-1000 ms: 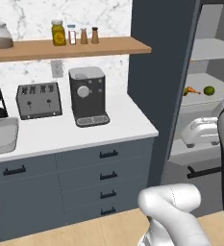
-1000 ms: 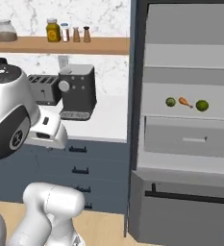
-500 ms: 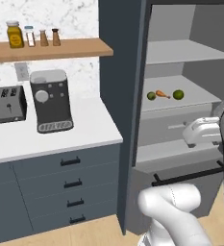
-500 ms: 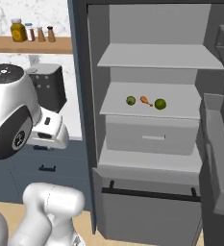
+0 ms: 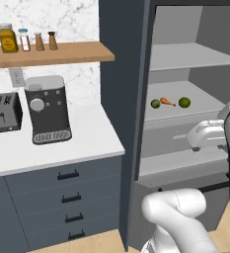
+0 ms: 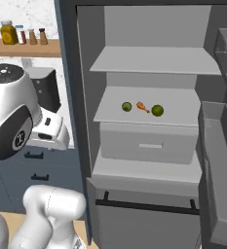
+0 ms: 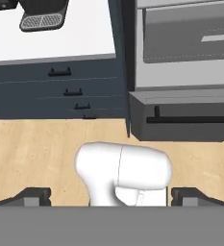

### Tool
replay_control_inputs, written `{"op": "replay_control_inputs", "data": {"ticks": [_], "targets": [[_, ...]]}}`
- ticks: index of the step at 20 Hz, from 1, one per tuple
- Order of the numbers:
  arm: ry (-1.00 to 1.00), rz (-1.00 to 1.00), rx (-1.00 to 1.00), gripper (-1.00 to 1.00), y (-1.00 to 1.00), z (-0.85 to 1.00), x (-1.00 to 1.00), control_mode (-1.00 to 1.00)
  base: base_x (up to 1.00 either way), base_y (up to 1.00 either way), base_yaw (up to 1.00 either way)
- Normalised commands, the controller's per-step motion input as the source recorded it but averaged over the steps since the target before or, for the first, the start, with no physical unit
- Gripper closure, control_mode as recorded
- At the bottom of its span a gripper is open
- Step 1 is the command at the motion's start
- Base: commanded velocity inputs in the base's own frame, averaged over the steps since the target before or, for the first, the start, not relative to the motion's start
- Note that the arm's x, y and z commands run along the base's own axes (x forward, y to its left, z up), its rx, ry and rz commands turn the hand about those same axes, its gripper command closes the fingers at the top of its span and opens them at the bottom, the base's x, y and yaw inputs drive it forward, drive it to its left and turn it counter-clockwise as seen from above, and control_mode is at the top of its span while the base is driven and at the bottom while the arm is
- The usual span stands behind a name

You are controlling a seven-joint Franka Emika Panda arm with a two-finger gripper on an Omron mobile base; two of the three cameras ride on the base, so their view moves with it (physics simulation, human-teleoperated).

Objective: Place one lime and one chicken drumstick in each tupperware on the nearby counter, to pack two identical lunches.

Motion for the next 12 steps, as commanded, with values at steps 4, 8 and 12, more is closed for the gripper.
{"op": "replay_control_inputs", "data": {"ticks": [4,8,12], "targets": [[0.00,0.00,0.00,-1.00,0.00,0.00,0.00,1.00,0.00,-0.36,0.00],[0.01,0.00,0.08,-1.00,-0.46,-0.01,0.20,-1.00,0.14,-0.28,0.00],[0.00,0.00,0.14,-1.00,-0.99,-0.03,0.53,-1.00,0.00,0.00,0.00]]}}
